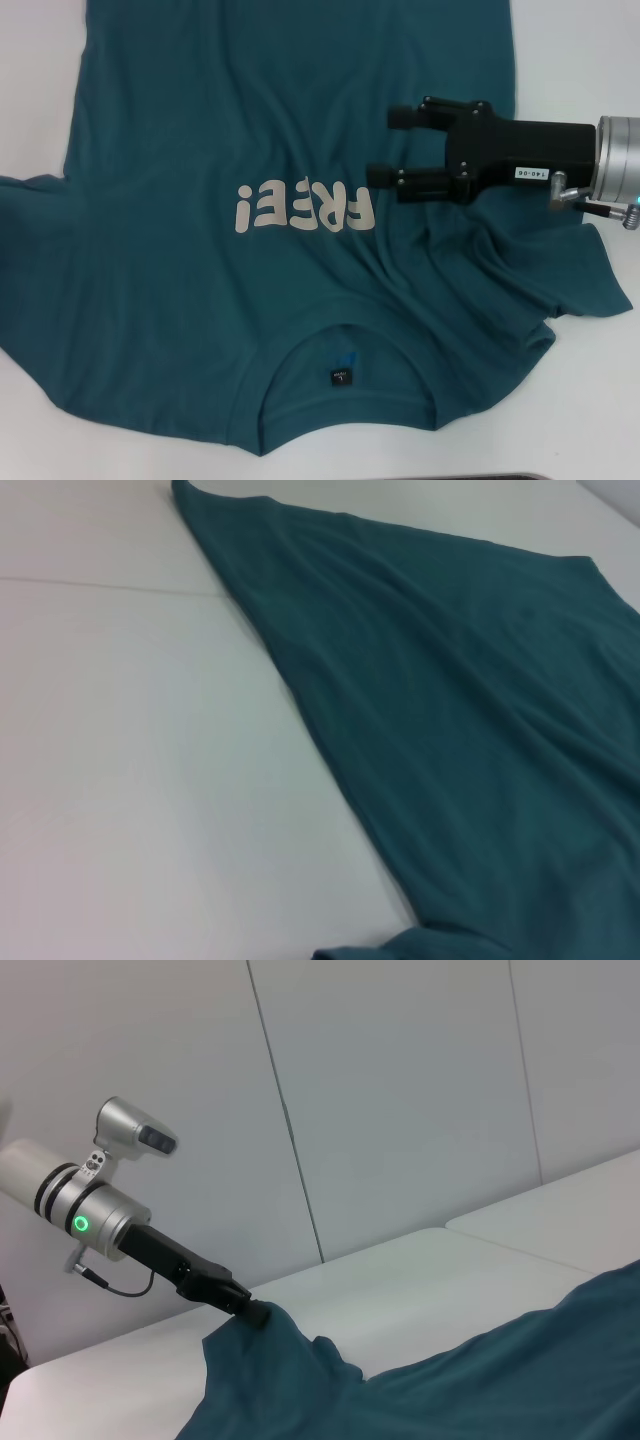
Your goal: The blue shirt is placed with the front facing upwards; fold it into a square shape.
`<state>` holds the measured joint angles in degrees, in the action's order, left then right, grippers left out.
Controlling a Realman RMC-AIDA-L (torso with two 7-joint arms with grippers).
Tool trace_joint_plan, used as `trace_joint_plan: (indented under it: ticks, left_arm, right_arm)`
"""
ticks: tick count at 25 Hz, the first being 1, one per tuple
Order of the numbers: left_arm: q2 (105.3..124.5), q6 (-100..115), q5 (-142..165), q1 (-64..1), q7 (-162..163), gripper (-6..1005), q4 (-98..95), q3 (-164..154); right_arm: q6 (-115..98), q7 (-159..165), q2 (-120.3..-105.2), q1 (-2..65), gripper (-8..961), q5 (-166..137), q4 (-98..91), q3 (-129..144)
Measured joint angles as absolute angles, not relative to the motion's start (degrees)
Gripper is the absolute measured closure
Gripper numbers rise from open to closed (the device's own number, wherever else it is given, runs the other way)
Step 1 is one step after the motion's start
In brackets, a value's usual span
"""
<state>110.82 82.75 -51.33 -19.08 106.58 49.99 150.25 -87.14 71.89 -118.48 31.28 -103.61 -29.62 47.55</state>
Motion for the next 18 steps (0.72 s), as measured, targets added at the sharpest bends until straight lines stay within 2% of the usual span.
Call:
trace_joint_plan:
  ticks: [7,12,18]
  left_arm:
    - [110.79,83.3,-50.0,-19.5,107.6,996,50.2,150.3]
    - [111.5,85.4,-50.6,-19.6,107.7,996,50.7,150.7]
    - [114.36,91.1,-50.9,-20.7,107.8,997,53.6,153.2]
  right_arm:
    - [-86.9,71.9,-118.79,31.4,26,-103.6,-29.6,47.5]
    - [-86.8,71.9,-118.84,31.4,25,-103.6,-29.6,47.5]
    - [-86.8,71.8,-118.82,31.5,26,-103.6,-29.6,47.5]
